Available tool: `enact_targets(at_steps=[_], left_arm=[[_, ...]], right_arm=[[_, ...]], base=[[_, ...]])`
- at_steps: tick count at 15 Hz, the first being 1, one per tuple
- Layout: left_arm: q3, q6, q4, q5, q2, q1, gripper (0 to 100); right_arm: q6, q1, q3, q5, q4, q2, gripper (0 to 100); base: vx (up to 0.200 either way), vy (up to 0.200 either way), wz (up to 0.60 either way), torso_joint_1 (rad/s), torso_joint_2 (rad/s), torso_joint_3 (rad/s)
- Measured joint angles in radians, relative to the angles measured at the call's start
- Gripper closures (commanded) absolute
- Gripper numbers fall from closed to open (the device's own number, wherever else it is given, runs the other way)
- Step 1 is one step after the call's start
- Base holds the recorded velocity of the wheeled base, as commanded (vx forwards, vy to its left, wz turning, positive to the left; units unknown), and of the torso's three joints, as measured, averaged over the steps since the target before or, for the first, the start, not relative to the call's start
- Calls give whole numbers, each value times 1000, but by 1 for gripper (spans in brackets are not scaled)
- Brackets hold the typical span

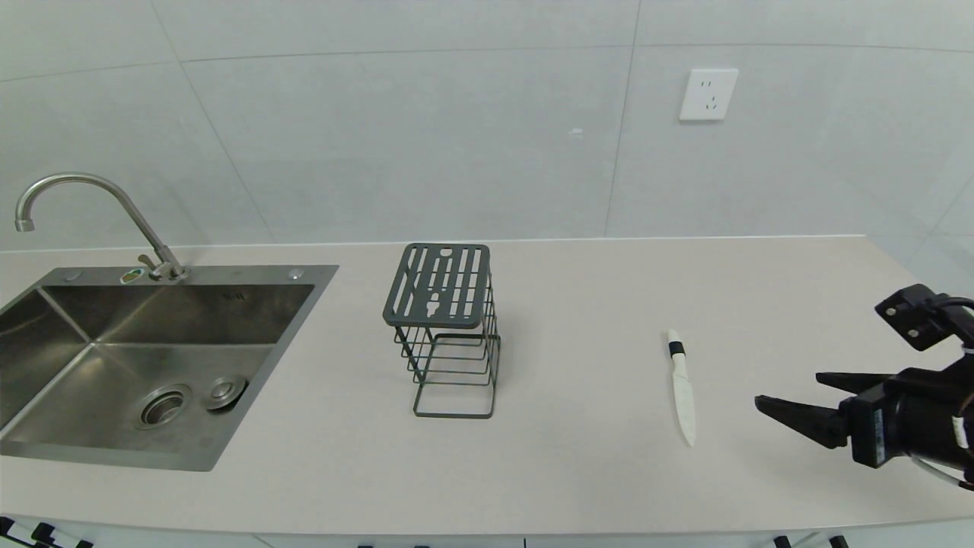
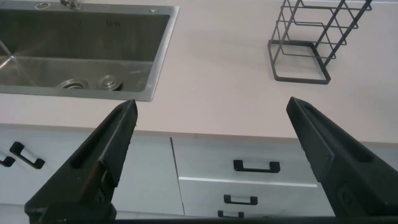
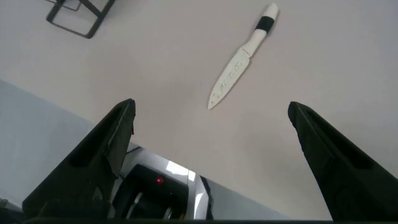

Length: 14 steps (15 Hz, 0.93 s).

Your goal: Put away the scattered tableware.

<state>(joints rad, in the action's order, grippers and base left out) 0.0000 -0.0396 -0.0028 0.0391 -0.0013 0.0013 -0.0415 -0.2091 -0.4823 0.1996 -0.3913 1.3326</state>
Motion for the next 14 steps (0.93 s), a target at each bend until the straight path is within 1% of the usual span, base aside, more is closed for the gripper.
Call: enact_targets(at_steps=[3, 6, 9, 11, 13, 14], left_arm=[[0, 0, 0, 0, 0, 0, 0], [0, 0, 0, 0, 0, 0, 0], [0, 0, 0, 0, 0, 0, 0], [0, 0, 0, 0, 0, 0, 0], [0, 0, 0, 0, 0, 0, 0], [0, 0, 0, 0, 0, 0, 0]], right_arm=[[1, -46, -20, -92, -61, 130, 0], [4, -92, -73, -150, -68, 243, 0], [10, -103, -144, -191, -63, 328, 0], [20, -104, -201, -211, -29, 383, 0], [69, -106, -269, -232, 30, 436, 0], [94, -109, -294, -240, 38, 461, 0]], base=[[0, 0, 0, 0, 0, 0], [0, 0, 0, 0, 0, 0], [0, 0, 0, 0, 0, 0], [0, 0, 0, 0, 0, 0], [0, 0, 0, 0, 0, 0], [0, 0, 0, 0, 0, 0]])
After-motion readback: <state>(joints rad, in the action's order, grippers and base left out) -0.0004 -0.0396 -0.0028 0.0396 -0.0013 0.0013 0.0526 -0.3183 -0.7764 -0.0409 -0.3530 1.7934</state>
